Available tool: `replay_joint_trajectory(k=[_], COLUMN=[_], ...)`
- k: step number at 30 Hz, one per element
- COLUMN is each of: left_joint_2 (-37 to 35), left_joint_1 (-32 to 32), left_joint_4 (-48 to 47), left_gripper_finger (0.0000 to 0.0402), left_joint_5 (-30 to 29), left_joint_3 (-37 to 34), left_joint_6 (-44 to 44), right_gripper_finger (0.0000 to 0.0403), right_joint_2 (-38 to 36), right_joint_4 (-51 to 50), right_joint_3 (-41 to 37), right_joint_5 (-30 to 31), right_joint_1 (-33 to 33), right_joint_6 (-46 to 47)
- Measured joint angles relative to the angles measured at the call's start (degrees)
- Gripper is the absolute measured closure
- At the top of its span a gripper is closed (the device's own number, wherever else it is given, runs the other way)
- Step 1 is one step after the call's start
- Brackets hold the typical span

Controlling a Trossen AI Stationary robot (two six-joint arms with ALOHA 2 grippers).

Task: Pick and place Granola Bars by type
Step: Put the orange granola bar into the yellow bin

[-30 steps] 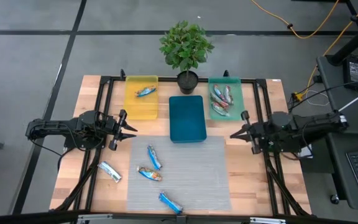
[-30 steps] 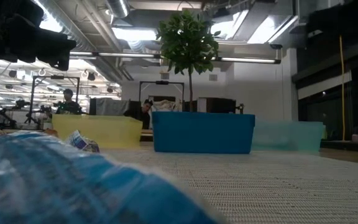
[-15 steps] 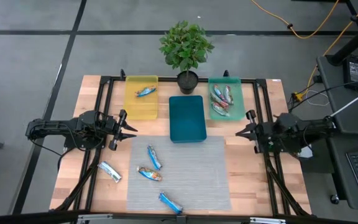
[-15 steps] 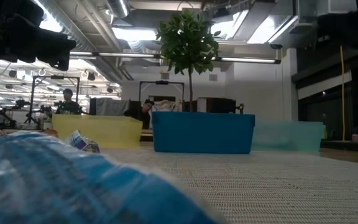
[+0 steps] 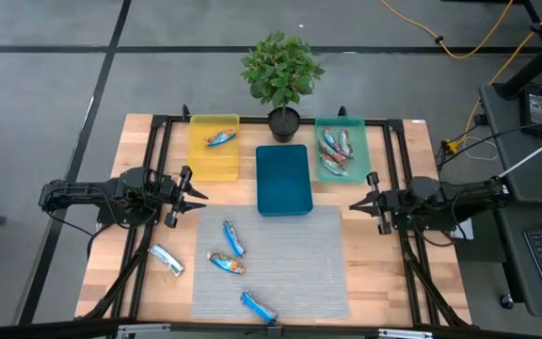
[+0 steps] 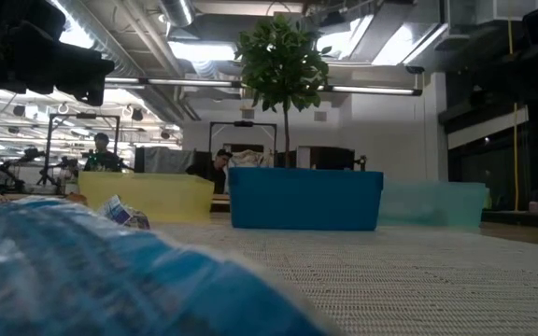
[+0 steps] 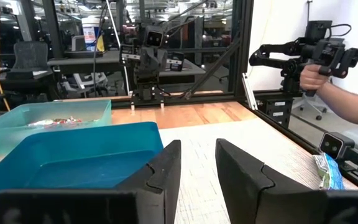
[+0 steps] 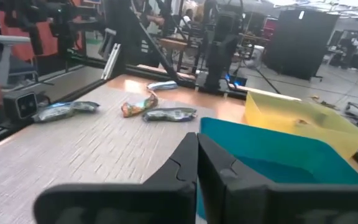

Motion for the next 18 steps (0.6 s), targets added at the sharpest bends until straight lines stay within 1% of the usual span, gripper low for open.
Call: replay_joint_trajectory(k=[4,6,8,12,18], left_joint_2=[0.0,0.0,0.0,0.0,0.0], left_joint_1=[0.0,0.0,0.0,0.0,0.0], left_joint_4=[0.0,0.0,0.0,0.0,0.0], left_gripper_finger=[0.0304,0.0304,0.0305,0.0309,0.0306], left_joint_5=[0.0,0.0,0.0,0.0,0.0], left_joint_3=[0.0,0.0,0.0,0.0,0.0], left_joint_6=[0.0,0.0,0.0,0.0,0.0], right_gripper_finger=[0.0397,0.0399,0.0399,0.0396,0.0395], right_joint_2=[0.0,0.0,0.0,0.0,0.0], right_joint_4=[0.1,0.2,0.4,0.4,0.4], right_joint_3=[0.0,0.0,0.0,0.0,0.0], right_joint_5=[0.7,2.0,3.2,3.2,3.4], right_joint_1=[-0.8,-1.8,-3.2,-6.0,-11.9], right_joint_6=[-0.1,0.5,1.7,2.5,3.8])
